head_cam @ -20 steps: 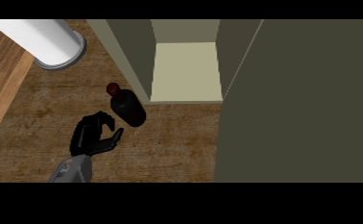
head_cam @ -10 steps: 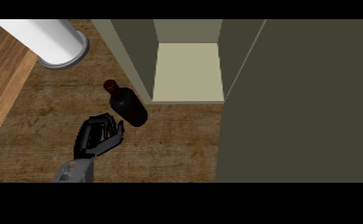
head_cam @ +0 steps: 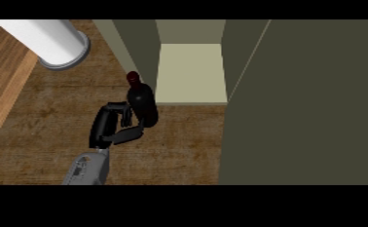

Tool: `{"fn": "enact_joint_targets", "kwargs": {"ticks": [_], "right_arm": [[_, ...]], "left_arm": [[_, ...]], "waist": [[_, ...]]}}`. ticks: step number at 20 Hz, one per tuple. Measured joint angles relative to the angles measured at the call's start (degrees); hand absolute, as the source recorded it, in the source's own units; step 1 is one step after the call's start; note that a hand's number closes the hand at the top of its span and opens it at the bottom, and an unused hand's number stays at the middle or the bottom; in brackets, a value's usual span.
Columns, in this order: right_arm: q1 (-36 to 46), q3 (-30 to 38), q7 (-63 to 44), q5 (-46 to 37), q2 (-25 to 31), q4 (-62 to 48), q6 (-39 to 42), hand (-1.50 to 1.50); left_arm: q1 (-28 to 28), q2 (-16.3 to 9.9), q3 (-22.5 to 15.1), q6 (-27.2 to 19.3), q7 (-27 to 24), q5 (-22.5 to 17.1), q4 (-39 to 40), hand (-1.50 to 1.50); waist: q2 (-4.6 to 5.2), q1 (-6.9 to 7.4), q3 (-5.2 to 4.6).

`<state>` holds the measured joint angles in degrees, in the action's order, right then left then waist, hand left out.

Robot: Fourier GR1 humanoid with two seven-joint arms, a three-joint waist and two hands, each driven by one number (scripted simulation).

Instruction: Pick up the wine, place it into the cabinet and close the cabinet

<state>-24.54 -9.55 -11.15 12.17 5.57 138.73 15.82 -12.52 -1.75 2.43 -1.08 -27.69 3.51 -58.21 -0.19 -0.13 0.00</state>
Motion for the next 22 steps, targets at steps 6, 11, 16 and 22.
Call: {"fn": "enact_joint_targets", "kwargs": {"ticks": [6, 11, 16, 22], "right_arm": [[-0.3, 0.4, 0.1, 0.1, -0.1, -0.1, 0.3, -1.5], [1.0, 1.8, -0.4, 0.4, 0.2, -0.1, 0.4, -1.5], [-0.1, 2.5, 0.0, 0.8, 0.4, -0.1, 1.5, -1.5], [-0.4, 2.8, 0.6, 1.2, 0.4, -0.3, 2.3, -1.5]], "left_arm": [[-3.0, 1.1, -6.0, -6.4, 9.6, 0.2, -3.9, 1.5], [-7.4, 1.5, -11.5, -12.9, 14.9, 2.9, -4.9, 1.5], [-9.2, 1.0, -14.5, -18.4, 16.9, 1.8, -3.0, 1.5], [-10.1, -0.5, -18.4, -24.2, 20.2, -2.2, -2.9, 1.5]], "waist": [[0.13, -0.32, -0.05], [0.1, -0.65, -0.01], [-0.13, -0.6, 0.13], [-0.31, -0.64, 0.28]]}}
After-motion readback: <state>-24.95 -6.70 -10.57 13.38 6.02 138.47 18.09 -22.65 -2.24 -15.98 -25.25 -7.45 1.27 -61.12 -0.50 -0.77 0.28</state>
